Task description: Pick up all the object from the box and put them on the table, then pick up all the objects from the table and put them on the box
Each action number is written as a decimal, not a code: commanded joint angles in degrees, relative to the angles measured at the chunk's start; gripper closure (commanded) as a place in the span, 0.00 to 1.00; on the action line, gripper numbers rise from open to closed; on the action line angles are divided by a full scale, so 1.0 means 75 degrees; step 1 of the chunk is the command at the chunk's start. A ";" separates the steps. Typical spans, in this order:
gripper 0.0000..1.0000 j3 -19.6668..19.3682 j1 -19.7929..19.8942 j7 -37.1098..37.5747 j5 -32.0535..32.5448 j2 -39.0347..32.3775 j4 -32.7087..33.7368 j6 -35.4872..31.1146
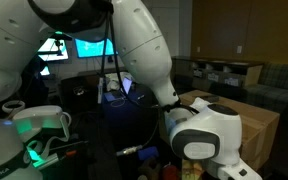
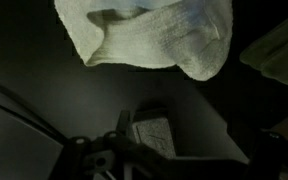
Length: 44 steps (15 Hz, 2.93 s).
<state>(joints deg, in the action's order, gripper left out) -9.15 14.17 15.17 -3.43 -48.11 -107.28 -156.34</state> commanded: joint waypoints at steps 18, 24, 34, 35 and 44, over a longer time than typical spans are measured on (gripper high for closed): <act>0.00 0.0328 0.0917 -0.2245 -0.0188 -0.2683 0.3875 0.1780; 0.00 0.0136 0.0781 -0.2329 0.0008 -0.2533 0.4199 0.1616; 0.00 -0.0379 0.0516 -0.1744 0.0257 -0.3308 0.4846 0.1975; 0.00 -0.0423 0.0510 -0.1692 0.0267 -0.3388 0.4928 0.2000; 0.54 -0.0444 0.0502 -0.1248 0.0173 -0.3642 0.5312 0.1874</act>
<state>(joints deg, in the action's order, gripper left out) -11.52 18.36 3.74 -2.51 -73.31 -71.38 -142.77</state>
